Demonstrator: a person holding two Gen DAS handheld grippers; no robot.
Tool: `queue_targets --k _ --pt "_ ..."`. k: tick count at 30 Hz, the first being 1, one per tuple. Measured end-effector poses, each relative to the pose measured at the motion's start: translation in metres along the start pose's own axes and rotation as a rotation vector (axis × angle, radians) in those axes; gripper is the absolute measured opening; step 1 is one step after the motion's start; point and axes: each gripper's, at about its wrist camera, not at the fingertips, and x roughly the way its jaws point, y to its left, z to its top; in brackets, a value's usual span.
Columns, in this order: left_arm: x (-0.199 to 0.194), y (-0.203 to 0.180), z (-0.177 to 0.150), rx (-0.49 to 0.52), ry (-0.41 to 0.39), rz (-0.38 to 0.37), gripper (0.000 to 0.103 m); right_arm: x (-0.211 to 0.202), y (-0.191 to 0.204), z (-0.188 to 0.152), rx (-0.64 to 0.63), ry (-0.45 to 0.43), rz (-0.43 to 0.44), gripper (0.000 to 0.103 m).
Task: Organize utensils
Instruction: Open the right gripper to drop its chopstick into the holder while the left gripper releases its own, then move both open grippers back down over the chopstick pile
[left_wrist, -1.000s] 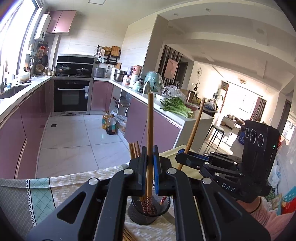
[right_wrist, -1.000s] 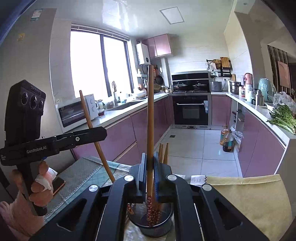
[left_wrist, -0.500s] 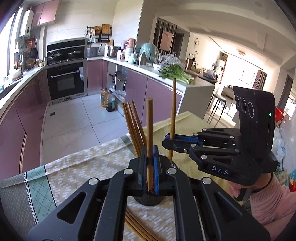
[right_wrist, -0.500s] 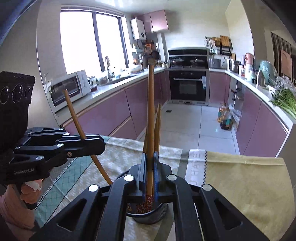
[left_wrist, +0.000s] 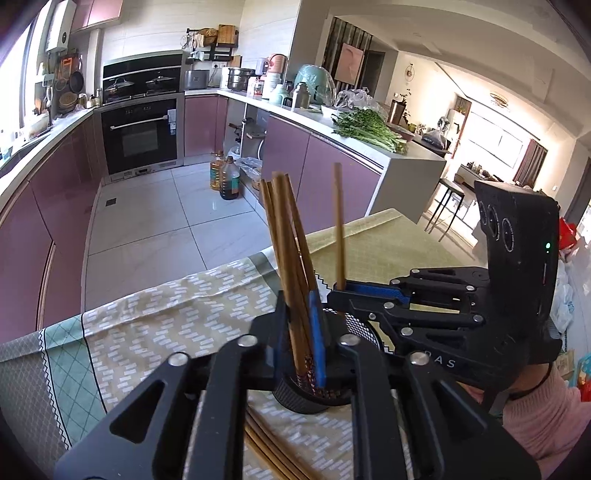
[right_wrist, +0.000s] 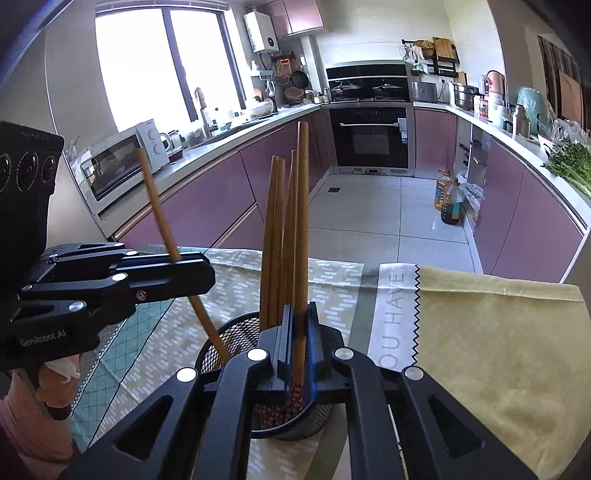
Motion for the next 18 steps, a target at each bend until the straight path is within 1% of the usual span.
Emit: queue_targets --k 3,5,6,8,11,12,13,14,15,16,18 --pt "-0.005 0.001 -0.005 -0.003 -0.025 0.031 0.027 -0.006 -0.003 -0.002 0.013 -0.025 -0.004 0.009" --pt "-0.014 0.001 -0.011 -0.003 -0.057 0.066 0.038 -0.012 -0.002 -0.004 0.007 -0.044 -0.004 0.012" --pt "-0.019 0.001 -0.016 0.000 -0.077 0.075 0.039 -0.017 0.000 -0.005 0.003 -0.059 0.001 0.012" --pt "-0.033 0.001 -0.025 0.005 -0.112 0.101 0.040 -0.027 0.005 -0.011 -0.012 -0.085 0.017 0.018" --pt "-0.053 0.000 -0.044 0.023 -0.163 0.148 0.049 -0.044 0.018 -0.022 -0.058 -0.116 0.056 0.026" --pt "-0.060 0.000 -0.052 0.028 -0.173 0.163 0.052 -0.049 0.023 -0.027 -0.072 -0.119 0.083 0.028" --pt "-0.066 0.001 -0.060 0.026 -0.180 0.167 0.054 -0.053 0.027 -0.032 -0.075 -0.112 0.126 0.030" --pt "-0.071 0.002 -0.068 0.017 -0.183 0.170 0.058 -0.055 0.032 -0.038 -0.080 -0.101 0.163 0.031" --pt "-0.074 0.004 -0.075 0.011 -0.181 0.176 0.065 -0.056 0.038 -0.044 -0.096 -0.092 0.179 0.031" --pt "-0.075 0.006 -0.084 0.002 -0.174 0.185 0.068 -0.055 0.043 -0.049 -0.110 -0.083 0.184 0.032" --pt "-0.074 0.010 -0.102 -0.007 -0.144 0.219 0.070 -0.048 0.054 -0.064 -0.131 -0.043 0.197 0.034"
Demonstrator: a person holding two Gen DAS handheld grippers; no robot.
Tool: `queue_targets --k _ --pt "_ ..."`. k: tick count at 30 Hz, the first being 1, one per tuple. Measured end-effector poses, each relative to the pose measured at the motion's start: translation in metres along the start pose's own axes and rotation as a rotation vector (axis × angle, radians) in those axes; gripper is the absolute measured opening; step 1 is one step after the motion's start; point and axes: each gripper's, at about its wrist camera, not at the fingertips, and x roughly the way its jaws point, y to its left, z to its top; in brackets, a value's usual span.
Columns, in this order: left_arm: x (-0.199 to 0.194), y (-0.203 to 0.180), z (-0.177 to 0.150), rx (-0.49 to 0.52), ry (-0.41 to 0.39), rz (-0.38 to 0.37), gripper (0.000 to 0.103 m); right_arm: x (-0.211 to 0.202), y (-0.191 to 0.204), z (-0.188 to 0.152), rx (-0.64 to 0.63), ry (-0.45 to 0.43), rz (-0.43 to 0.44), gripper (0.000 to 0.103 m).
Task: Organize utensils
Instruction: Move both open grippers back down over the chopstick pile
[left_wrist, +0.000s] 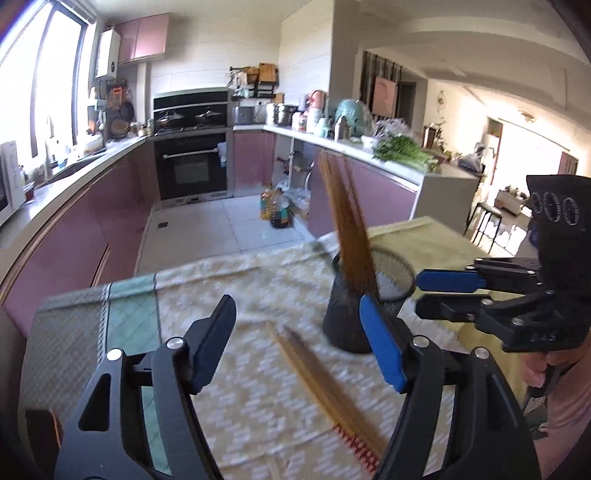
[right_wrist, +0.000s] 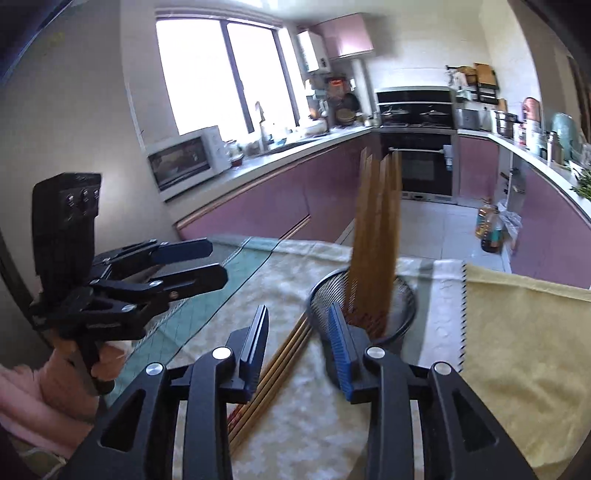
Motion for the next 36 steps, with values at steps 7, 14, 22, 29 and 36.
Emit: queue_targets --k 7,14,22,29,36 --pt "0.015 0.015 -0.048 -0.051 0.124 0.076 0.084 0.048 0.014 -0.045 0.032 0.165 -0.015 0.036" --pt "0.027 0.013 -0.067 -0.057 0.201 0.084 0.086 0.065 0.023 -0.059 0.051 0.217 -0.038 0.036" --pt "0.041 0.011 -0.069 -0.057 0.249 0.087 0.084 0.072 0.030 -0.058 0.043 0.237 -0.064 0.036" --pt "0.047 0.011 -0.067 -0.060 0.265 0.076 0.083 0.070 0.025 -0.060 0.045 0.241 -0.082 0.036" --pt "0.061 0.007 -0.064 -0.054 0.301 0.046 0.078 0.068 0.025 -0.060 0.044 0.251 -0.098 0.034"
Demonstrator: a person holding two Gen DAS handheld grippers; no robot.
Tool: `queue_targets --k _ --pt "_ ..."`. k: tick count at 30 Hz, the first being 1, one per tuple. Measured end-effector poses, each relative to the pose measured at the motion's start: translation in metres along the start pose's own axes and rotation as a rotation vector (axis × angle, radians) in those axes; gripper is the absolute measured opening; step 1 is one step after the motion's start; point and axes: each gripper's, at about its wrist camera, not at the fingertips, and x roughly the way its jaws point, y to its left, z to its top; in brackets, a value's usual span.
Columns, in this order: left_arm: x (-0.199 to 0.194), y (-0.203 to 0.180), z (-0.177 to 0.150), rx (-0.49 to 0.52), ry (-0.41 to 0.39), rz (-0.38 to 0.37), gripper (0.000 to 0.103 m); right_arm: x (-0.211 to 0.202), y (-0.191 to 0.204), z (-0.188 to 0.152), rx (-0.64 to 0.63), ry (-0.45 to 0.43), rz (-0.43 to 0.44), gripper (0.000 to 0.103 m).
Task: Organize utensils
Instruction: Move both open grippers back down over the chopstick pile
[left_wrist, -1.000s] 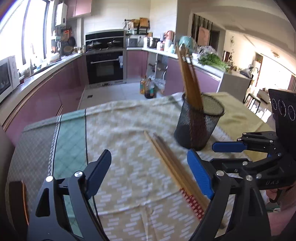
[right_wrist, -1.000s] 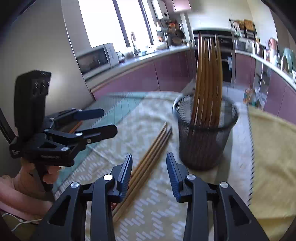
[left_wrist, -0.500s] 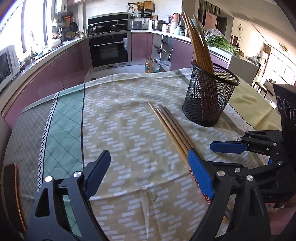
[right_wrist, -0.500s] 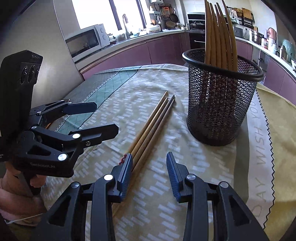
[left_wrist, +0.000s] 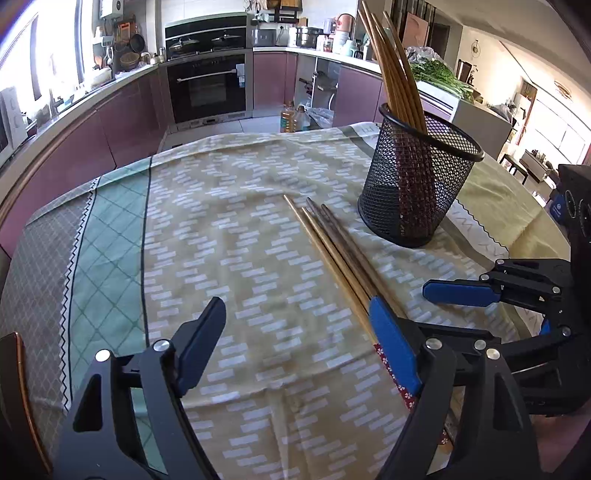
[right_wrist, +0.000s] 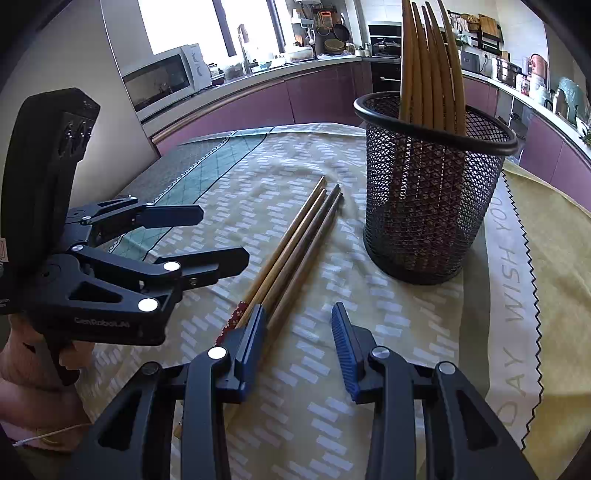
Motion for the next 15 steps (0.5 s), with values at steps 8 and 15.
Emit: queue_targets --k 8,15 --pt "0.015 -0.002 0.002 0.007 0.042 -0.014 0.072 -0.001 -0.001 -0.001 0.007 0.001 -0.001 0.034" --pt "0.018 -0.003 0.004 0.018 0.044 -0.012 0.066 0.001 -0.001 0.000 0.005 0.002 0.000 0.034"
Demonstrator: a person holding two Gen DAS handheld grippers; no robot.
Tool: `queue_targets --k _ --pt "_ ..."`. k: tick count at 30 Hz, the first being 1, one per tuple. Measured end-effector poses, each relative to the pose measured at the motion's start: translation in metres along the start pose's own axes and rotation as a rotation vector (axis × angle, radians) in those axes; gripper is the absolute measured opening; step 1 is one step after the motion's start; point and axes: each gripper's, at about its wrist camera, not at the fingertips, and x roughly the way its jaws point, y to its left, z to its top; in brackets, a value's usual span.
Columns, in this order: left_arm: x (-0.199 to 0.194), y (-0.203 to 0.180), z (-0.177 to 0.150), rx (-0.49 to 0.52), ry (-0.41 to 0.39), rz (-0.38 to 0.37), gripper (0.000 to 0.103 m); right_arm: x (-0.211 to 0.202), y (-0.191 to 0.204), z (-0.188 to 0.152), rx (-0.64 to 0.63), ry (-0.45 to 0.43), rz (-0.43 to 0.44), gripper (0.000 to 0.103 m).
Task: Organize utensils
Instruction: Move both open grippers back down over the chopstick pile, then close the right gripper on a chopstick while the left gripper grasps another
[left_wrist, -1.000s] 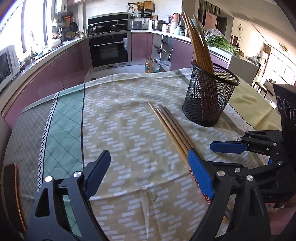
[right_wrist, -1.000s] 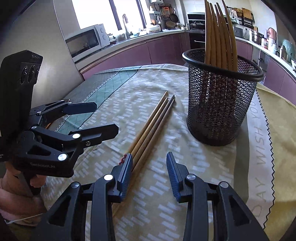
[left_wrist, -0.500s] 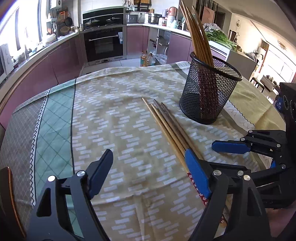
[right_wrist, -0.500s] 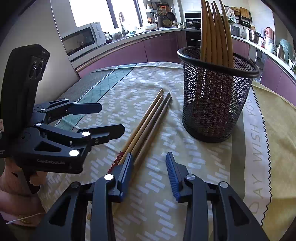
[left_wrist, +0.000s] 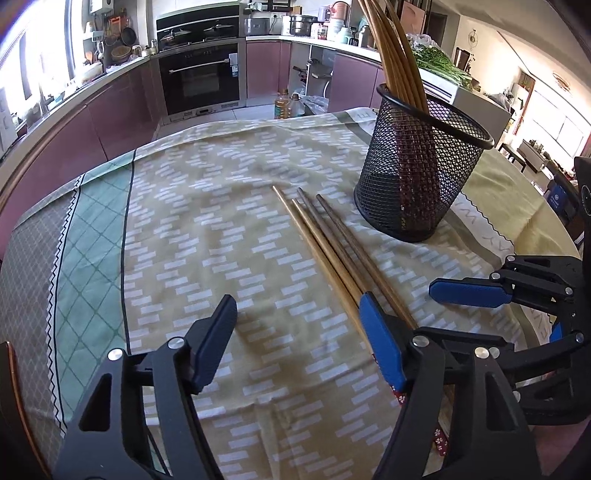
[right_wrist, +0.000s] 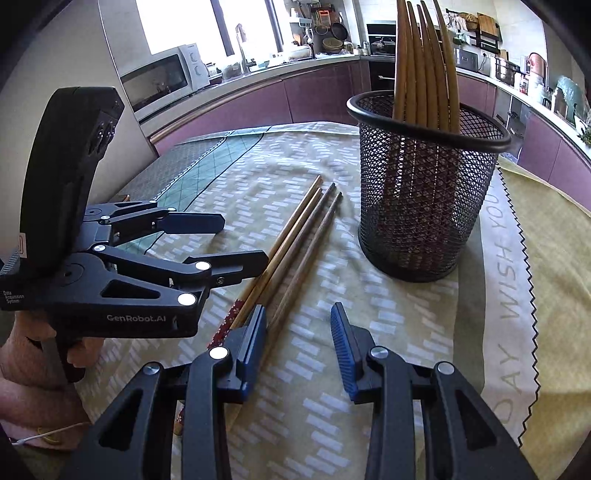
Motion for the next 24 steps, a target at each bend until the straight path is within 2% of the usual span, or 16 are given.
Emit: queue_targets --k 2,5,9,12,16,22,24 --pt "-0.001 -0.001 0.000 0.002 0.003 0.001 0.061 0.000 0.000 0.000 -0.002 0.001 -0.001 0.034" --pt "-0.001 -0.001 0.001 0.008 0.014 0.015 0.047 0.000 0.000 0.000 -0.002 0.001 -0.001 0.034" --pt "0.001 -0.003 0.001 0.020 0.024 0.024 0.047 0.001 0.001 0.000 -0.004 0.000 -0.006 0.034" --pt "-0.002 0.002 0.002 -0.016 0.014 -0.024 0.048 0.000 0.001 0.000 0.000 -0.002 -0.006 0.034" --pt "-0.002 0.001 0.003 -0.022 0.016 -0.045 0.049 0.000 0.001 -0.001 0.004 -0.001 -0.001 0.034" --pt "0.004 -0.005 0.006 0.007 0.021 -0.022 0.052 -0.001 0.002 0.000 -0.004 0.001 -0.006 0.034" --pt "0.007 -0.004 0.008 0.016 0.031 -0.010 0.048 -0.001 0.003 0.001 -0.007 0.001 -0.010 0.034"
